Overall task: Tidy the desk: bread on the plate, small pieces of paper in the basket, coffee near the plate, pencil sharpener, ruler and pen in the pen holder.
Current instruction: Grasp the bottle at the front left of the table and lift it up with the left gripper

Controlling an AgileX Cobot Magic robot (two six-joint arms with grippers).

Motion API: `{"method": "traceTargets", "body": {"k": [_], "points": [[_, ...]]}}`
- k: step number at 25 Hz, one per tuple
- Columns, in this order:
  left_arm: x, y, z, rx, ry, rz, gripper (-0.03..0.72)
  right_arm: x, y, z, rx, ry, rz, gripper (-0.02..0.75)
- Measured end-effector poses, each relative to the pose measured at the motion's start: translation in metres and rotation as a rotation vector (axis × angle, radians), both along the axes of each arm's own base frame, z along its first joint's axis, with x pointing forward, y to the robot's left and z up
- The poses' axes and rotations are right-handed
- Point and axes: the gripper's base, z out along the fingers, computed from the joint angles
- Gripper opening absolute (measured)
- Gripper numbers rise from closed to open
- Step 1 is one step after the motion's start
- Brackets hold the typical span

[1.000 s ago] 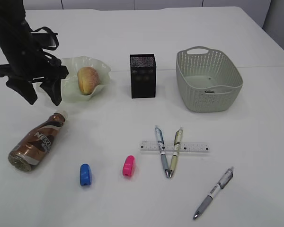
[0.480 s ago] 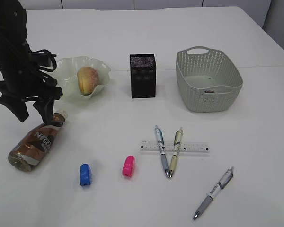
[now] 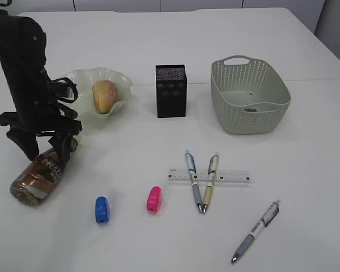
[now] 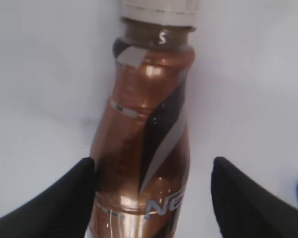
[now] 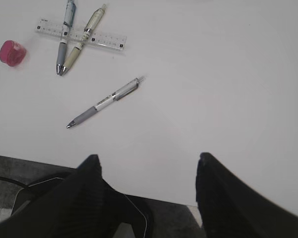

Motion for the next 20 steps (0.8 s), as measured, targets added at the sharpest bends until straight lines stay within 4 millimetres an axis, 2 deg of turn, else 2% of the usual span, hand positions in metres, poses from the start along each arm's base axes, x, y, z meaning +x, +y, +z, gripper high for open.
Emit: {"method": "traceTargets", "body": {"k": [5,14,20], "points": [[-0.001,-0.007,-0.011,0.014,0.024,-0.022,0.547,0.0,0.0,0.0,0.004,0.001,0.001,0.468],[0.0,-0.006,-0.032,0.039,0.065,-0.029,0.55,0.0,0.0,0.0,0.004,0.001,0.001,0.468],[0.0,-0.006,-0.034,0.04,0.07,-0.029,0.55,0.0,0.0,0.0,0.004,0.001,0.001,0.468]]}}
